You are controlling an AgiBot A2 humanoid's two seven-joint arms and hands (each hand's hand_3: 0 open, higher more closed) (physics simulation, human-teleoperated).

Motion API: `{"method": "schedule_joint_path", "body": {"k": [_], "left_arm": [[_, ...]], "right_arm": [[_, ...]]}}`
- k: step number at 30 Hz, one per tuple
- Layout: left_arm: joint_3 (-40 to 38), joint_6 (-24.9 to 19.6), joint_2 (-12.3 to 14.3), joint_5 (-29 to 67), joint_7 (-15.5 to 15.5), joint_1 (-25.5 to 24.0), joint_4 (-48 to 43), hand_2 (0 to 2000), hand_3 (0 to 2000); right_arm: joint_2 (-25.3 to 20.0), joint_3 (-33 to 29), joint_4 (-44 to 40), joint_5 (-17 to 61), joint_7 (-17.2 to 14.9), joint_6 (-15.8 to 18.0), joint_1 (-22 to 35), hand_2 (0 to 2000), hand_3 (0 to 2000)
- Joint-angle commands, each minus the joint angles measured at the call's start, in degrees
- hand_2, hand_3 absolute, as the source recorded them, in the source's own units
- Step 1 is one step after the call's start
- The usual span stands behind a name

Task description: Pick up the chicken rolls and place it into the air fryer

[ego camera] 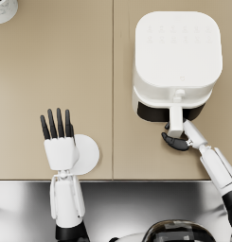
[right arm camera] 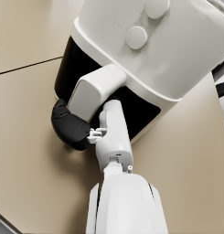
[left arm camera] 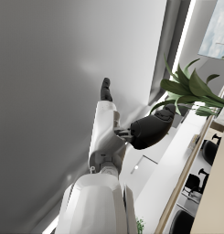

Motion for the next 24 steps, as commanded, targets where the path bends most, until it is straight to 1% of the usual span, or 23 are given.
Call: {"method": "schedule_joint_path", "body": {"k": [1, 2, 3, 4, 5, 7, 10, 24], "left_arm": [[-1.31, 0.00, -0.03, 0.00, 0.00, -0.07, -0.45, 0, 0], [-1.18, 0.00, -0.08, 0.00, 0.00, -0.05, -0.14, 0, 0], [-1.36, 0.00, -0.14, 0.00, 0.00, -0.04, -0.06, 0, 0], [-0.89, 0.00, -0.02, 0.00, 0.00, -0.62, 0.06, 0, 0], [-1.32, 0.00, -0.17, 0.00, 0.00, -0.21, -0.01, 0, 0], [-1.15, 0.00, -0.08, 0.00, 0.00, -0.85, 0.19, 0, 0], [-1.24, 0.00, -0.10, 0.00, 0.00, -0.96, 0.25, 0, 0], [-1.29, 0.00, -0.11, 0.00, 0.00, -1.02, 0.28, 0, 0]], "right_arm": [[-15.26, 0.67, -2.25, 0.00, 0.06, 0.24, 4.20, 2000, 2000], [-0.99, -0.02, -2.10, 0.00, 0.12, 0.47, 1.01, 2000, 2000], [-15.27, 0.69, -2.76, 0.00, 0.12, 0.67, 4.61, 2000, 2000], [-15.93, -1.15, -3.04, 0.00, 0.13, 0.87, 3.94, 2000, 2000], [-1.86, -0.47, -3.83, -0.03, 0.21, 1.66, 1.71, 2000, 2000], [-2.12, -1.06, -4.20, -0.08, 0.37, 2.71, 1.71, 2000, 2000], [-2.31, -1.45, -4.46, -0.11, 0.51, 3.28, 1.70, 2000, 2000], [-2.43, -1.71, -4.63, -0.13, 0.64, 3.71, 1.73, 2000, 2000]]}}
